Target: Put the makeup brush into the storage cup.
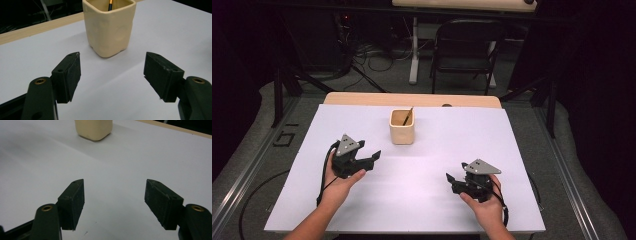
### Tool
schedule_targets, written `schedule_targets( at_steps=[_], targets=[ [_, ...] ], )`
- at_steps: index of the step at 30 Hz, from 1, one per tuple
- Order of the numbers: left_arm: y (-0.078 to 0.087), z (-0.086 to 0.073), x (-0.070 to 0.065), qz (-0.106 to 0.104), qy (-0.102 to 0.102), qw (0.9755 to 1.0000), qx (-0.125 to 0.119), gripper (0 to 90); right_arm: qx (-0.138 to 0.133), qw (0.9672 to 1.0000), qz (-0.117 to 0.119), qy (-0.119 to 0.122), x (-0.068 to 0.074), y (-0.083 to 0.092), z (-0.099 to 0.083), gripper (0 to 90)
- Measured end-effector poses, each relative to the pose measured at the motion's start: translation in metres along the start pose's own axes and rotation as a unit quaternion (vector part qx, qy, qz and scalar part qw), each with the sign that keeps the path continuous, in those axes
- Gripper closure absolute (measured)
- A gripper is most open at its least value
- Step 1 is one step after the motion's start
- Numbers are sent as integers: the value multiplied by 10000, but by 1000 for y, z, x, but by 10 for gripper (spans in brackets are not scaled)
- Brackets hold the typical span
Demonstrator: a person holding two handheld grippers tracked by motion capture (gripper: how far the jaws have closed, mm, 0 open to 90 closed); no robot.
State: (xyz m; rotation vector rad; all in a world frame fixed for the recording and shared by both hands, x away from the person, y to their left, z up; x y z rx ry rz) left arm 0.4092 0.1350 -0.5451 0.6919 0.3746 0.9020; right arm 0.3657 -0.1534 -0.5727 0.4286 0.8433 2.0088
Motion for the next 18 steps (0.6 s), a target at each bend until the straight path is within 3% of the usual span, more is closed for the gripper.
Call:
schedule_targets(
  at_steps=[14,18],
  targets=[
    [8,-25,-1,-25,59,10000,53,312,72,9999,-51,131,0,1,3,320],
    [8,-35,0,-36,83,9999,116,315,117,9999,-50,60,-1,1,2,320]
  ],
)
Point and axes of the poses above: each handheld gripper's, and its own axes: y roughly backward along the jaws, z roughly out of its top, x roughly to its left, the point moved 10 cm from there along -y, roughly forward along the jaws, and after that the axes turned 14 degrees about x, right-handed, at the moved point
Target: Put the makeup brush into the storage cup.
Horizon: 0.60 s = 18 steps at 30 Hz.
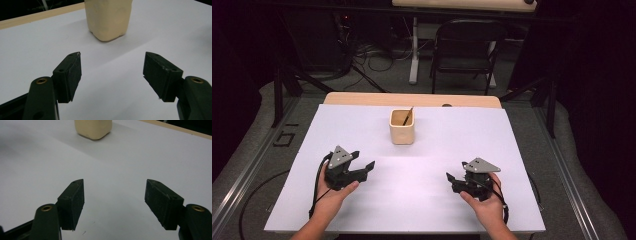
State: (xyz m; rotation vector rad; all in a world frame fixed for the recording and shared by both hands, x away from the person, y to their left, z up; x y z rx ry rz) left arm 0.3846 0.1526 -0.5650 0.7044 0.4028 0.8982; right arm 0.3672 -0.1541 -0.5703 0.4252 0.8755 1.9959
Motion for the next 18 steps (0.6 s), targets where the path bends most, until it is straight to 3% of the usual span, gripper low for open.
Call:
schedule_targets(
  at_steps=[18],
  targets=[
    [-3,-28,14,47,98,9996,259,322,75,9999,-20,-111,-9,-2,-17,320]
  ],
)
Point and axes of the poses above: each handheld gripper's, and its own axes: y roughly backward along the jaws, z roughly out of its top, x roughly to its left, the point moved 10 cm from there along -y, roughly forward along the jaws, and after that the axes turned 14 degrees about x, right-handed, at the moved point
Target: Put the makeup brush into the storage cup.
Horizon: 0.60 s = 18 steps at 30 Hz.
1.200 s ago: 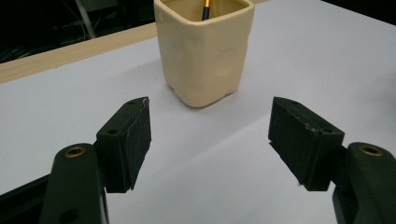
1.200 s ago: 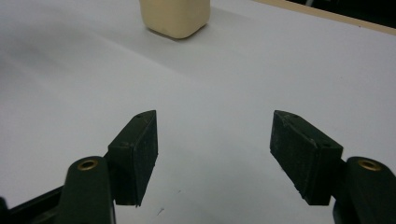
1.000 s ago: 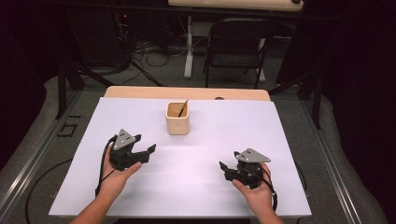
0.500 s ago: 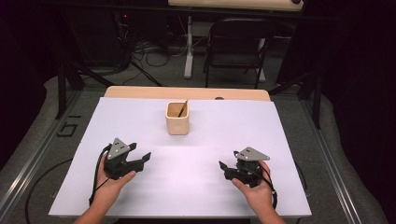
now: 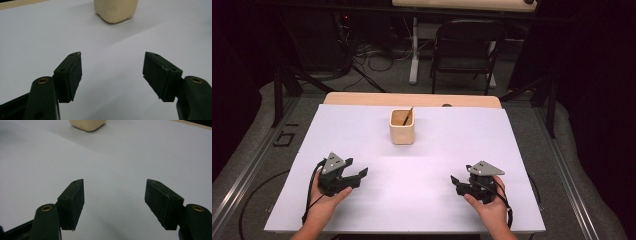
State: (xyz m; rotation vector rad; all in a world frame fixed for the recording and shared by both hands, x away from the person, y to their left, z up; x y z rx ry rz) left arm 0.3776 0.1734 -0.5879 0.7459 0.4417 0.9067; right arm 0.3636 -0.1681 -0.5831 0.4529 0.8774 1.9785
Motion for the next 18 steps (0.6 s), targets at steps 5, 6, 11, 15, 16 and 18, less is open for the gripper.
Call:
schedule_targets(
  at_steps=[5,6,11,15,16,18],
  targets=[
    [-2,-2,2,22,9,10000,1,324,-30,9999,-63,112,-2,1,-1,320],
    [-2,-3,4,10,28,10000,7,324,-34,9999,-83,142,-2,1,-2,320],
    [-2,-4,7,-20,118,9999,-24,324,-49,9999,-86,87,-6,0,-4,321],
    [-1,-4,10,10,146,9999,-56,324,-38,9999,-112,14,-11,0,-6,322],
    [0,-4,11,39,133,9999,-56,324,-44,9999,-124,-40,-13,-1,-7,322],
    [1,-4,13,52,153,9998,-74,324,-41,9999,-98,-79,-15,-1,-8,322]
  ],
)
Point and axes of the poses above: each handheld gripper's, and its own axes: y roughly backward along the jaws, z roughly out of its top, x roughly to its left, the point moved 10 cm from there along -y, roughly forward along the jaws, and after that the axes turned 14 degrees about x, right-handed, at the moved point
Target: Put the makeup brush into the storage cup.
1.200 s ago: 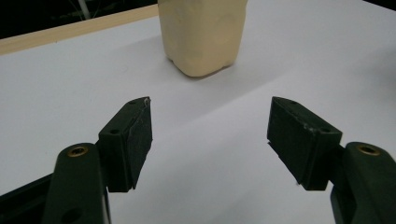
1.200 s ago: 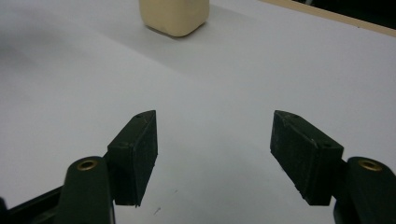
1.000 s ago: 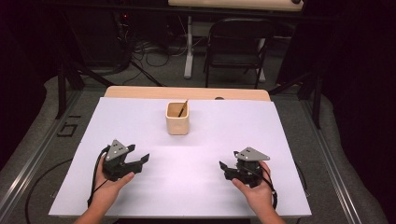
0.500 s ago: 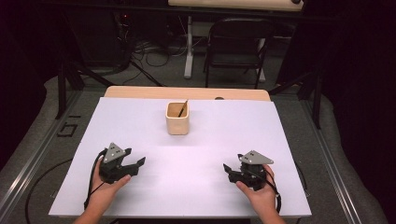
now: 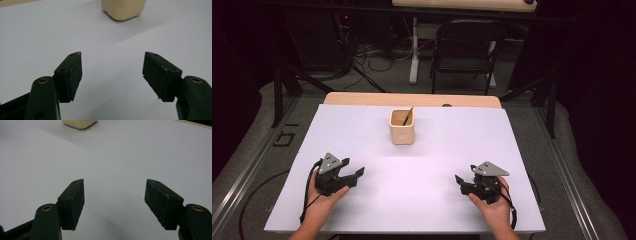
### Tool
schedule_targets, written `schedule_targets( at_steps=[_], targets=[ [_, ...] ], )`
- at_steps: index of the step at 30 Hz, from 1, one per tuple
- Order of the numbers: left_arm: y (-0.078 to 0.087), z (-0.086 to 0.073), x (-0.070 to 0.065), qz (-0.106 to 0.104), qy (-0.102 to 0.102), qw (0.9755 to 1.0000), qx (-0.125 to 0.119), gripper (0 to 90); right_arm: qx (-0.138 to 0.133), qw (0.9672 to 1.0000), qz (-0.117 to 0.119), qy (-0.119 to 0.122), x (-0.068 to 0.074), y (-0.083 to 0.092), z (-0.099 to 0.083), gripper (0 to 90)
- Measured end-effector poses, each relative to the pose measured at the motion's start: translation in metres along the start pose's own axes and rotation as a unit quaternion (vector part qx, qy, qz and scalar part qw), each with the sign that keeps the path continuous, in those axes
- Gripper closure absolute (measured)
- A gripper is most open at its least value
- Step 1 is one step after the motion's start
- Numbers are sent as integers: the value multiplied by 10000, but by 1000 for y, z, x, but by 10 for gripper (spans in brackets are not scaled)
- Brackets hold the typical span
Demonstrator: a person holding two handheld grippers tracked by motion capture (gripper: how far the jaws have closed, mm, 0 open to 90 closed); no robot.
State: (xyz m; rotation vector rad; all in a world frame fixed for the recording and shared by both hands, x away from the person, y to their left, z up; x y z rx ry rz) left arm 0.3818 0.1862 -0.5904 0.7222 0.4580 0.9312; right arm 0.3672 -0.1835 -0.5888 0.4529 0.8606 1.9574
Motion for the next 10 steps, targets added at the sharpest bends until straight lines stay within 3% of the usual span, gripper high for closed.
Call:
schedule_targets(
  at_steps=[10],
  targets=[
    [-1,-2,7,-21,127,9999,-5,323,29,9998,-108,-168,-13,1,-5,320]
  ],
)
Point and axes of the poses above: each handheld gripper's, and its own axes: y roughly backward along the jaws, z roughly out of its top, x roughly to its left, the point moved 10 cm from there along -y, roughly forward along the jaws, and after that the axes turned 14 degrees about x, right-handed, at the moved point
